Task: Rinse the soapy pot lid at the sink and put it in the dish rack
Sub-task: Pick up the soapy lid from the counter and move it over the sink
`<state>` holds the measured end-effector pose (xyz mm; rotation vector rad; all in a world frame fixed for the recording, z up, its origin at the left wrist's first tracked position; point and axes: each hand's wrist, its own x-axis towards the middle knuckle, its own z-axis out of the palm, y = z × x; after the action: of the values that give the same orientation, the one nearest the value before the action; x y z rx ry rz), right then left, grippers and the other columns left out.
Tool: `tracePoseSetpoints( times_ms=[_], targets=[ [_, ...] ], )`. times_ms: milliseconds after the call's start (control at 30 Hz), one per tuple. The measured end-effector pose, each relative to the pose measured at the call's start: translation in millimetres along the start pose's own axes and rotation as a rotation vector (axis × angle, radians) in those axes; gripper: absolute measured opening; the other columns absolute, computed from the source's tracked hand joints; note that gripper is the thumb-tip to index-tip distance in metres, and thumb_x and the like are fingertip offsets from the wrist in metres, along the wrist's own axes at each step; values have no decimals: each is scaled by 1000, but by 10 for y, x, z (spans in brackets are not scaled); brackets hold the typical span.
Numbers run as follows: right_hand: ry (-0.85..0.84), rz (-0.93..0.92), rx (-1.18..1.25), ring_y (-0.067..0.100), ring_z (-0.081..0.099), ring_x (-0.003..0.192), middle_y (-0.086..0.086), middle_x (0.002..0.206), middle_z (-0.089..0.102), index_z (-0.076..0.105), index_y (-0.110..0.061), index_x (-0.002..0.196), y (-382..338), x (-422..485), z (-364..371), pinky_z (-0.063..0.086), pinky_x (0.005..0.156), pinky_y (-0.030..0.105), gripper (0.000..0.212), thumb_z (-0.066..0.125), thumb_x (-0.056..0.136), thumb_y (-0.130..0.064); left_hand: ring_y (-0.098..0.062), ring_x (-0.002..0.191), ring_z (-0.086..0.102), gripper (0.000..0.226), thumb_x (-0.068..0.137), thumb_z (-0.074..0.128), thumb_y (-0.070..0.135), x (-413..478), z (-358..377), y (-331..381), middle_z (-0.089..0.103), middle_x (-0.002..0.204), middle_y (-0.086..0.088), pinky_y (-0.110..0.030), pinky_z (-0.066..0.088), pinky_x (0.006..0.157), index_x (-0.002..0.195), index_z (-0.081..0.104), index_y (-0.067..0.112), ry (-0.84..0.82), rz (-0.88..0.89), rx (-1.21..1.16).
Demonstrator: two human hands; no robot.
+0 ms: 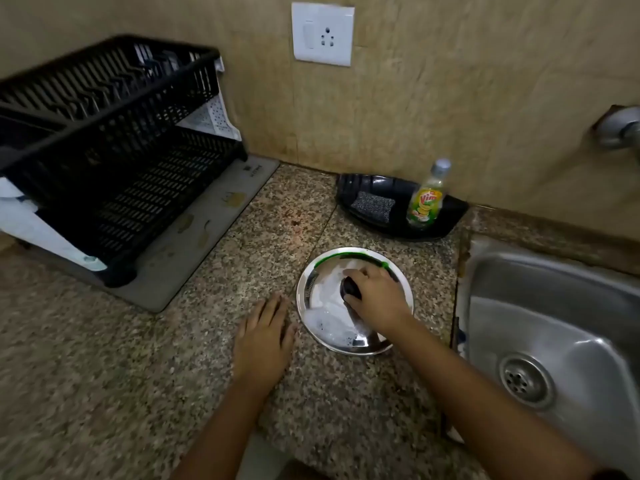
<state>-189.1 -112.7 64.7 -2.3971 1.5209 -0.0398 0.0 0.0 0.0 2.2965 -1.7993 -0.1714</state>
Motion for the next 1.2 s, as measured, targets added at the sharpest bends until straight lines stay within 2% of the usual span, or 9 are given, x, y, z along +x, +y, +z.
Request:
tracePoseSetpoints(
  times_ms=[200, 267, 367, 533, 600, 833, 1000, 1133, 1200],
  targets=[
    [28, 8, 94, 27, 42, 121, 9, 131, 43, 44, -19, 134, -100, 5, -60, 39, 93, 34, 47, 58, 91, -28, -21, 134, 42, 49, 95, 39, 45, 43, 2, -27, 48, 145, 3, -44, 35, 106, 137, 51, 25, 48, -26, -93],
    [115, -35, 148, 27, 42, 118, 9, 128, 43, 46, -18, 132, -144, -72, -106, 38, 93, 33, 46, 61, 89, -25, -20, 125, 50, 44, 96, 41, 41, 62, -40, 14, 55, 138, 1, -40, 41, 102, 133, 56, 22, 102, -90, -315],
    [251, -58, 219, 26, 42, 115, 8, 125, 46, 50, -20, 128, -119, -220, -243, 37, 95, 34, 44, 63, 87, -22, -20, 112, 60, 47, 95, 36, 47, 163, -206, 238, 65, 122, -2, -39, 48, 96, 124, 62, 19, 154, -274, -899],
    [325, 7, 261, 26, 43, 114, 6, 123, 49, 51, -22, 128, 256, -529, -401, 40, 96, 37, 43, 62, 87, -25, -23, 105, 64, 46, 97, 35, 52, 512, -486, 825, 68, 113, -5, -45, 49, 96, 116, 64, 21, -261, -574, -1426],
    [340, 65, 278, 27, 45, 114, 6, 121, 51, 53, -22, 125, 506, -667, -437, 41, 95, 39, 41, 64, 86, -24, -21, 95, 64, 43, 98, 35, 49, 559, -547, 1151, 69, 101, -4, -44, 48, 93, 111, 64, 20, -414, -563, -1434],
    [396, 274, 396, 27, 47, 121, 6, 129, 53, 56, -19, 127, 1615, -1279, -535, 38, 104, 36, 49, 71, 80, -18, -14, 59, 67, 33, 102, 36, 27, 521, -370, 2484, 72, 62, 1, -25, 55, 52, 93, 64, 12, -732, -482, -1473],
    [410, 341, 347, 29, 47, 121, 7, 130, 55, 54, -18, 132, 2299, -1626, -695, 36, 106, 37, 51, 68, 83, -20, -19, 67, 69, 36, 103, 33, 28, 382, -158, 3270, 74, 64, -3, -30, 56, 58, 98, 63, 8, -801, -526, -1520],
    [428, 371, 341, 28, 44, 124, 5, 134, 53, 54, -22, 133, 2812, -1873, -811, 36, 107, 39, 53, 69, 82, -21, -24, 72, 60, 35, 103, 34, 23, 242, -34, 3914, 70, 59, -7, -35, 49, 63, 94, 62, 4, -734, -612, -1511],
    [405, 362, 325, 26, 44, 123, 4, 131, 54, 54, -24, 132, 3032, -1962, -888, 36, 105, 36, 53, 69, 81, -22, -25, 72, 58, 32, 103, 36, 23, 191, 33, 4171, 68, 72, -11, -35, 47, 66, 98, 61, 4, -688, -655, -1515]
  ],
)
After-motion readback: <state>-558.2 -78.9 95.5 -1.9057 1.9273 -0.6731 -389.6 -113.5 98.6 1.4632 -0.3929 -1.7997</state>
